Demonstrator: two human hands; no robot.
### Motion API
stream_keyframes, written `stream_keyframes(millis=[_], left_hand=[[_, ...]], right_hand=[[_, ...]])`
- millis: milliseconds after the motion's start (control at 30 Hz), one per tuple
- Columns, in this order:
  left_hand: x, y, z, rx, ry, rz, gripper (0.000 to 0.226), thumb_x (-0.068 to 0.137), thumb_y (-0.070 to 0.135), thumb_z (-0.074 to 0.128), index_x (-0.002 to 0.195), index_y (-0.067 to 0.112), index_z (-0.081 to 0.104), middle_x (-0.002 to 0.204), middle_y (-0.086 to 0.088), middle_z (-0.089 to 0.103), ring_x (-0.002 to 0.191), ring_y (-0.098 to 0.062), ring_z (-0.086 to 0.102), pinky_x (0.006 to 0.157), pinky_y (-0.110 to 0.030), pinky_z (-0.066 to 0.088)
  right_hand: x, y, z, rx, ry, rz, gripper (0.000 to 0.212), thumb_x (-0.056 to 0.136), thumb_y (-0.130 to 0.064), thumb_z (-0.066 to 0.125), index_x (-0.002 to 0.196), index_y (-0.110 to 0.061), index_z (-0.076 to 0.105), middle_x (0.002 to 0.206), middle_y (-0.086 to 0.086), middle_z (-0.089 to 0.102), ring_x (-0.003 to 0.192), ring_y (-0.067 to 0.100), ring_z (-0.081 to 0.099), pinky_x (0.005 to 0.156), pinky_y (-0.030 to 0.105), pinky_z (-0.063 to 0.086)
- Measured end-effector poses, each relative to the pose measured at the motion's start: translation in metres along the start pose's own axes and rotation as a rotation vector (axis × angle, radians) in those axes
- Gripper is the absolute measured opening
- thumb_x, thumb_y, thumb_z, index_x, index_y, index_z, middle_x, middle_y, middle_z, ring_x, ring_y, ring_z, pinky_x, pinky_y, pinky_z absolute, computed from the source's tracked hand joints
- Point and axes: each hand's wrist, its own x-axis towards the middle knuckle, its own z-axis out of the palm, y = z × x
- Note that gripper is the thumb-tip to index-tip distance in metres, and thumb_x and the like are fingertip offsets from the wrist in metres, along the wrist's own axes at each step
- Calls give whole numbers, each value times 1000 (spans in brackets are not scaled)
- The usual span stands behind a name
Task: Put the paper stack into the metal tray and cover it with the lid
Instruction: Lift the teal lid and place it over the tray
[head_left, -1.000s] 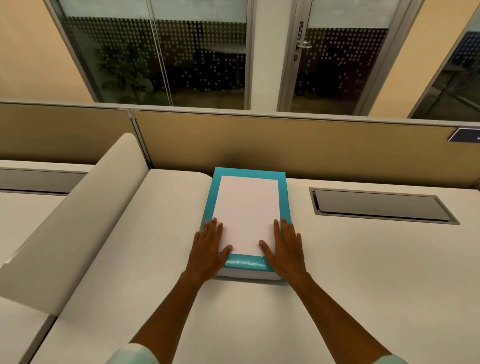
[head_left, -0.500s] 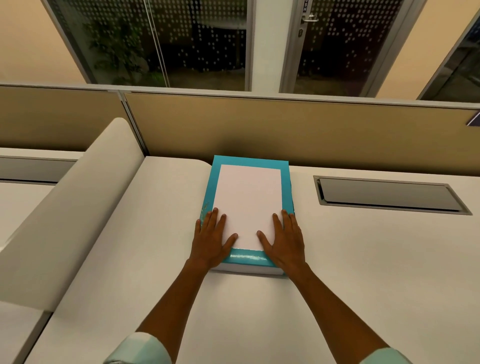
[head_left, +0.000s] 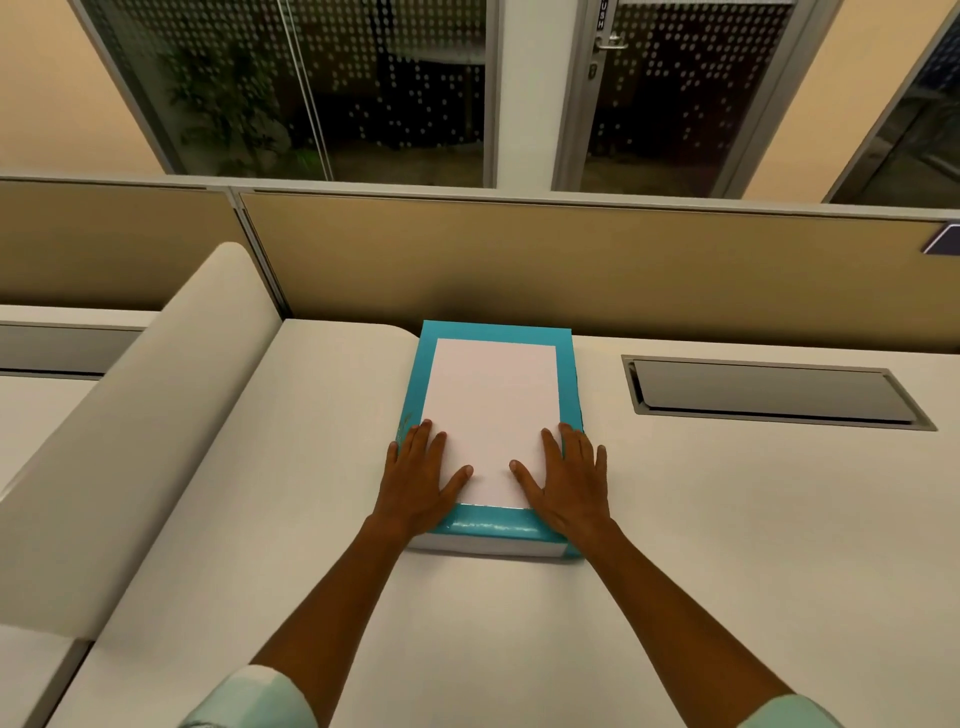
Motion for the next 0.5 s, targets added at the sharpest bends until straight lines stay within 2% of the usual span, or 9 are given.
stream_keyframes(millis=[100, 300, 500], left_hand=[[15, -8, -5, -14, -14, -2, 78, 91, 63, 30, 152, 18, 13, 163, -4, 2, 151, -24, 3, 122, -46, 6], [57, -16, -15, 7, -104, 4, 80, 93, 60, 30, 153, 13, 4, 163, -7, -6, 151, -25, -3, 121, -47, 8], [97, -12, -10, 37, -77, 11, 80, 93, 61, 29, 153, 15, 2, 163, -6, -8, 151, -27, -4, 121, -48, 7]], right_hand=[[14, 5, -5, -8, 14, 12, 86, 85, -76, 22, 154, -27, 10, 165, 2, 6, 152, 27, 6, 120, 53, 1], [59, 12, -11, 22, -36, 22, 89, 86, -75, 24, 155, -22, 4, 165, 2, -4, 153, 26, -2, 122, 52, 1], [95, 5, -4, 6, -4, 2, 92, 85, -76, 22, 155, -20, 1, 165, 3, -6, 153, 25, -4, 122, 51, 1]])
